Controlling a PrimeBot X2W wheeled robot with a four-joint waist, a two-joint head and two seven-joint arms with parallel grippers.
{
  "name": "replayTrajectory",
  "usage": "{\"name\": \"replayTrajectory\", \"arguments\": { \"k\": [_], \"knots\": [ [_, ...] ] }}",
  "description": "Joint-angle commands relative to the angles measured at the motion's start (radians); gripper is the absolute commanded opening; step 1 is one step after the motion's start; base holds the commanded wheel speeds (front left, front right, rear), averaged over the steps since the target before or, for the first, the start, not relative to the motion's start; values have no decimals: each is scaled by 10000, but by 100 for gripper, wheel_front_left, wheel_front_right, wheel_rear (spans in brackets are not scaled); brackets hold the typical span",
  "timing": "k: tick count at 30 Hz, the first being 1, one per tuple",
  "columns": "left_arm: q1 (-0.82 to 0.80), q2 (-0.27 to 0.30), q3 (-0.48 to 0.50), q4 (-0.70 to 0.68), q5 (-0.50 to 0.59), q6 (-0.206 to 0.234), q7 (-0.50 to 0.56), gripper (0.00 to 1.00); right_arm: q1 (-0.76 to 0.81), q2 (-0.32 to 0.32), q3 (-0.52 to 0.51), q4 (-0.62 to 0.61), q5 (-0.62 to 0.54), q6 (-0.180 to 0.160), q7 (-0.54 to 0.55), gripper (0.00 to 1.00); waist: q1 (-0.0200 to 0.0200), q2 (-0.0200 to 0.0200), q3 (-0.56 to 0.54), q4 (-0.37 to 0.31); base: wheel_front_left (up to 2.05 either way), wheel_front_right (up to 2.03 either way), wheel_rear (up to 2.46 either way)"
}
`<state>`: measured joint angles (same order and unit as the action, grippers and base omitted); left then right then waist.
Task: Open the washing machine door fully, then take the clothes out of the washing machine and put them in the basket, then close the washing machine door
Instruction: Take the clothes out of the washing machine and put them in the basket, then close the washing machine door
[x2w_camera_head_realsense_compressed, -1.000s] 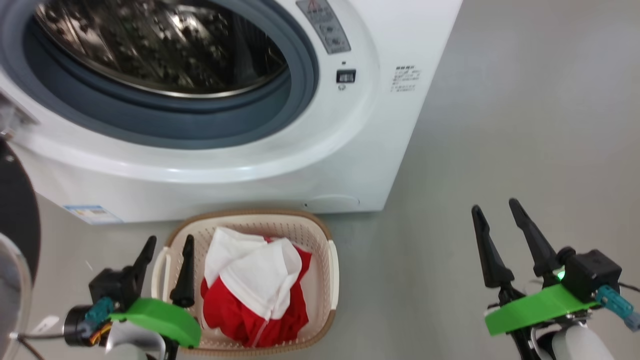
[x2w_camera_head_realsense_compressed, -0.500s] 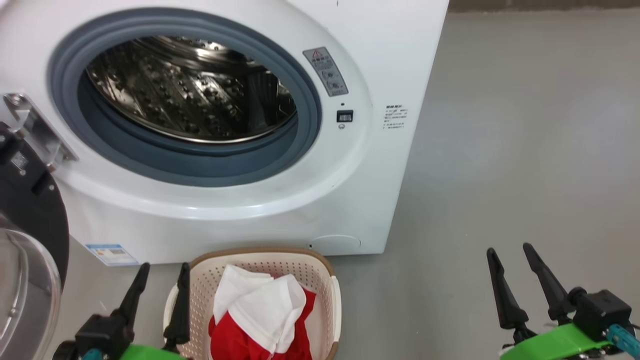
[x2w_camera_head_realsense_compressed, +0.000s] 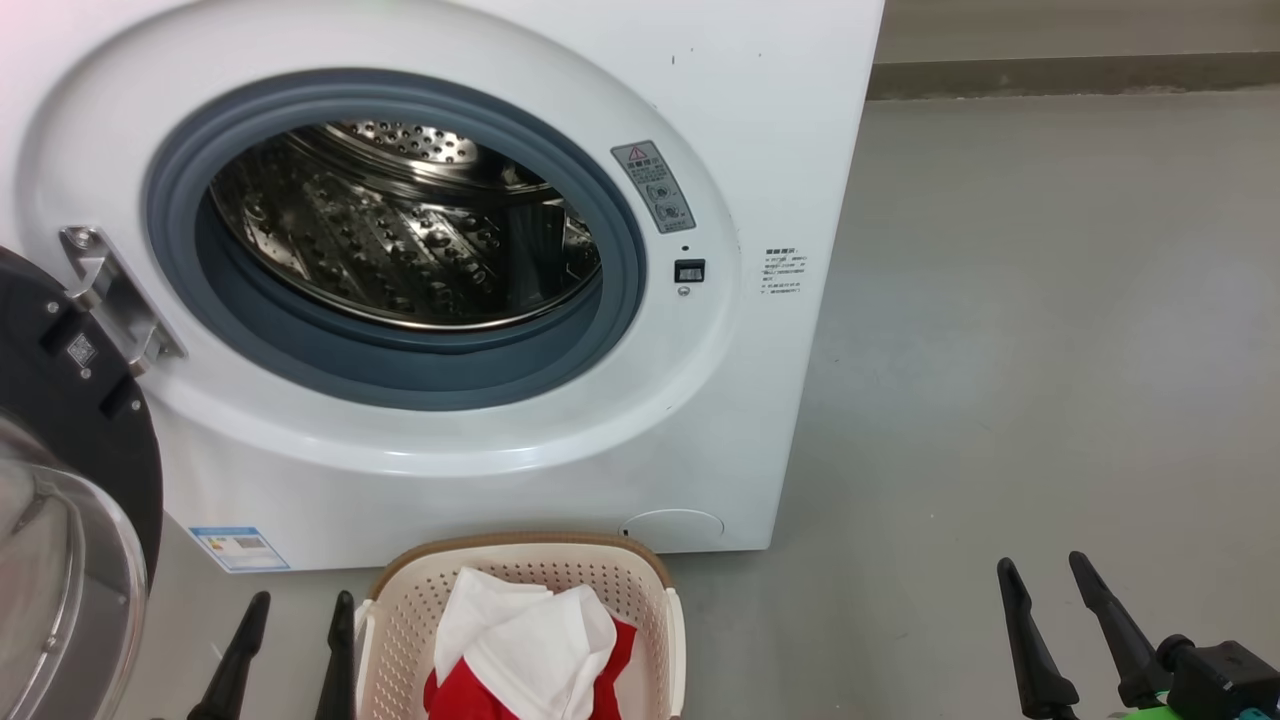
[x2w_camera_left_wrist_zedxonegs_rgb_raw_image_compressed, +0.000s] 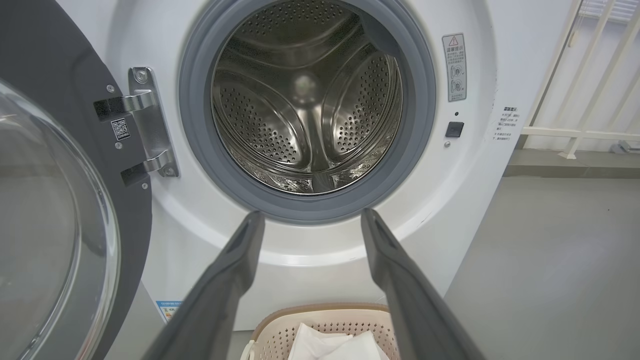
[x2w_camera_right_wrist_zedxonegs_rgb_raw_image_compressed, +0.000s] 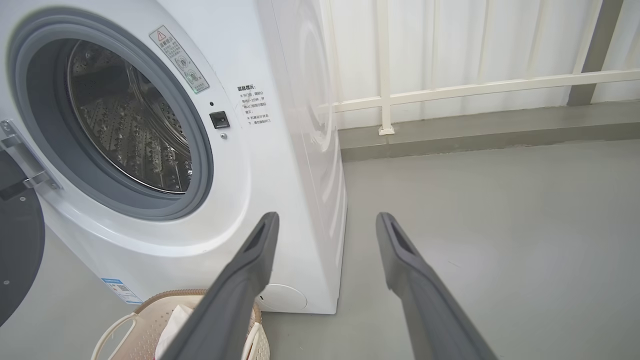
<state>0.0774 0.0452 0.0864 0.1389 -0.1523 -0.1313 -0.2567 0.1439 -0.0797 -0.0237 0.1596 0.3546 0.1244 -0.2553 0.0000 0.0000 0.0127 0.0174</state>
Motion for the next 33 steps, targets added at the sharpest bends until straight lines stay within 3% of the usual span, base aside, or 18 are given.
{"name": "replayTrajectory", "arguments": {
  "k": [1, 24, 33],
  "knots": [
    [-94, 111, 367, -364, -76, 6, -51, 100, -96, -99, 132, -286, 51, 63, -65, 100, 0, 0, -13, 5, 0, 0, 0],
    [-71, 66, 240, -658, -15, 6, -51, 100, -197, -69, 9, -381, -7, 63, -65, 100, 0, 0, 189, 23, -1, 1, 0],
    [-28, 57, 223, -703, -17, 6, -51, 100, -184, -77, 20, -398, -19, 63, -65, 100, 0, 0, 169, 42, -86, 86, 0]
  ]
}}
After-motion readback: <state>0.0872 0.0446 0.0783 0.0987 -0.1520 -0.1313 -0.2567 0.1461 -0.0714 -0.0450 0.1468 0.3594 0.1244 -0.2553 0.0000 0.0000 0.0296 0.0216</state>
